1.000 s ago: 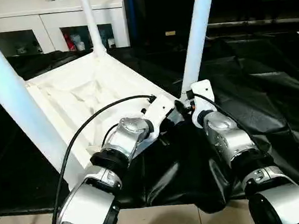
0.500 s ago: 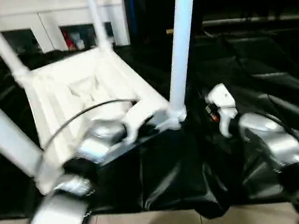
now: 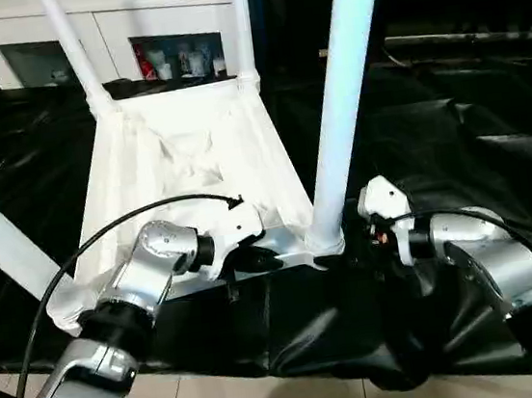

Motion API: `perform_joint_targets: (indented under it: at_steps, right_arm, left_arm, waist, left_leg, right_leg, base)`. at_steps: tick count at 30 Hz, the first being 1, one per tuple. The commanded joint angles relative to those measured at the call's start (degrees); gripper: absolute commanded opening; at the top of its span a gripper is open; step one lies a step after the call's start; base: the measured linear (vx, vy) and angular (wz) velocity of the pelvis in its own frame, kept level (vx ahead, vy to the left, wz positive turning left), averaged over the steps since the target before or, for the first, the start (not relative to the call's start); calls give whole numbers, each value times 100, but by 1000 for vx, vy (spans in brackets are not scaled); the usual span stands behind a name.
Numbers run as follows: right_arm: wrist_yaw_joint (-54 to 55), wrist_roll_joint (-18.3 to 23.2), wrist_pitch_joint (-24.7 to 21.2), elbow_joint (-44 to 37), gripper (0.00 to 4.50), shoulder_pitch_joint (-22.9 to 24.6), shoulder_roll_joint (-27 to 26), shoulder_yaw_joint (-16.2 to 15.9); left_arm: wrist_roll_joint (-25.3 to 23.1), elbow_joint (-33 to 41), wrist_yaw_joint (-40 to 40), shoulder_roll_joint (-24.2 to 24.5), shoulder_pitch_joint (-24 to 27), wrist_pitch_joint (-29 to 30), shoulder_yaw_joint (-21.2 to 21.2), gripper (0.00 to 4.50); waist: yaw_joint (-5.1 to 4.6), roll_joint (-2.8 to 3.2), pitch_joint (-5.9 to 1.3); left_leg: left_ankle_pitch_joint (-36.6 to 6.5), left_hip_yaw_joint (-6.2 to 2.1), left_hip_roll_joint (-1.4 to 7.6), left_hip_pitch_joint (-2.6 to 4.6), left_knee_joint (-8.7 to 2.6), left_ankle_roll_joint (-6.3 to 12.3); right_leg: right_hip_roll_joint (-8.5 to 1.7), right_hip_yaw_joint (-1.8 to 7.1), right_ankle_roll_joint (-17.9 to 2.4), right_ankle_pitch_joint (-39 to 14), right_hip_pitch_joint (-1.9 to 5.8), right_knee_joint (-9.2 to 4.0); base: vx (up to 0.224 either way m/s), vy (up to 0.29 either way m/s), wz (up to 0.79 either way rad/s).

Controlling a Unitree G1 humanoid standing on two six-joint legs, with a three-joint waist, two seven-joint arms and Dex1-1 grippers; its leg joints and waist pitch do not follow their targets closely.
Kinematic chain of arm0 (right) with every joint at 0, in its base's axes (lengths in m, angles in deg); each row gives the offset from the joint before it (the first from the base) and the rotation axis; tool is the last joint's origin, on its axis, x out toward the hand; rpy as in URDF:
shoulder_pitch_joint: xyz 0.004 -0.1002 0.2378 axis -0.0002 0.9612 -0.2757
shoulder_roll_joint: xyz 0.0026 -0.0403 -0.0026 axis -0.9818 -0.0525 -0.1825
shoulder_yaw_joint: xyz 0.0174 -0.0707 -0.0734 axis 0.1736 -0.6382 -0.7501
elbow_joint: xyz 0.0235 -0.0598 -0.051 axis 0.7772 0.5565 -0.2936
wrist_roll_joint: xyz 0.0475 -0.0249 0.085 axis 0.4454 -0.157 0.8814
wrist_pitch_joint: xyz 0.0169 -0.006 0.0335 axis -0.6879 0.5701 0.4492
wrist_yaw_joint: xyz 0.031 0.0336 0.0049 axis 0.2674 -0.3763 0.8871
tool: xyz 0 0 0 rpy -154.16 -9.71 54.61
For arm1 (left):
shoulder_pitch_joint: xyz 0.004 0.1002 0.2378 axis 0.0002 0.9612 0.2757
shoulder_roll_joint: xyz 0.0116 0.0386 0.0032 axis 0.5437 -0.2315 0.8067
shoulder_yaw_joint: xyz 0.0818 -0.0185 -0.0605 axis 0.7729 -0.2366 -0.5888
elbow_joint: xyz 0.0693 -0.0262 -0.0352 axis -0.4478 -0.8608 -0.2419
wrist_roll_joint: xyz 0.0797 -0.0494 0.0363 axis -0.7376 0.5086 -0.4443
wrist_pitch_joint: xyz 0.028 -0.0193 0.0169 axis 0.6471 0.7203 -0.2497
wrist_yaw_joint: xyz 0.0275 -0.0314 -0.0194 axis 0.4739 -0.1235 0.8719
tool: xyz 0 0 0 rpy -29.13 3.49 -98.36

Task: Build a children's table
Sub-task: Rotate leg to tighten

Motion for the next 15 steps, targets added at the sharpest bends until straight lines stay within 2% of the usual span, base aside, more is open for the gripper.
perform_joint_targets:
  at_steps: [1, 6, 8, 11, 13, 15]
  right_arm:
    - [46, -28, 15, 72, 441, -81, -1, 12]
    - [78, -14, 50, 193, 441, -145, -48, 45]
    - [88, -19, 60, 230, 407, -158, -66, 50]
    - [163, -91, 144, 379, 404, -203, -136, 53]
    - [200, -108, 164, 433, 377, -224, -159, 54]
    - [226, -154, 243, 551, 367, -263, -180, 32]
  left_arm:
    - [18, 193, -73, 16, 27, 58, 66, 0]
    - [9, 243, -63, 16, 65, 90, 82, 0]
    - [-4, 272, -64, 23, 86, 105, 87, 0]
    - [-21, 323, -48, 23, 118, 151, 76, 0]
    - [-25, 322, -42, 24, 121, 154, 75, 0]
    - [-41, 324, -28, 30, 131, 157, 82, 0]
  waist:
    - [-20, -80, -387]
    - [-28, -77, -393]
    - [-22, -81, -393]
    - [-24, -94, -399]
    - [-25, -86, -398]
    - [-20, -105, -402]
  left_leg:
    - [-1545, -23, 125, 75, -386, 189]
    - [-1475, -21, 124, 75, -378, 200]
    - [-1460, -19, 126, 76, -375, 204]
    - [-1372, -18, 125, 66, -371, 227]
    - [-1395, -15, 123, 76, -367, 209]
    - [-1378, -17, 125, 72, -369, 208]
  right_leg:
    - [-252, 200, -1136, -1702, 257, -346]
    - [-247, 195, -1162, -1627, 255, -335]
    - [-246, 197, -1162, -1613, 258, -333]
    - [-241, 194, -1192, -1489, 264, -312]
    - [-246, 193, -1201, -1525, 257, -320]
    - [-247, 193, -1193, -1508, 267, -310]
  base:
    - [0, 0, 0]
    - [0, 0, 0]
    - [0, 0, 0]
    - [0, 0, 0]
    - [0, 0, 0]
    - [0, 0, 0]
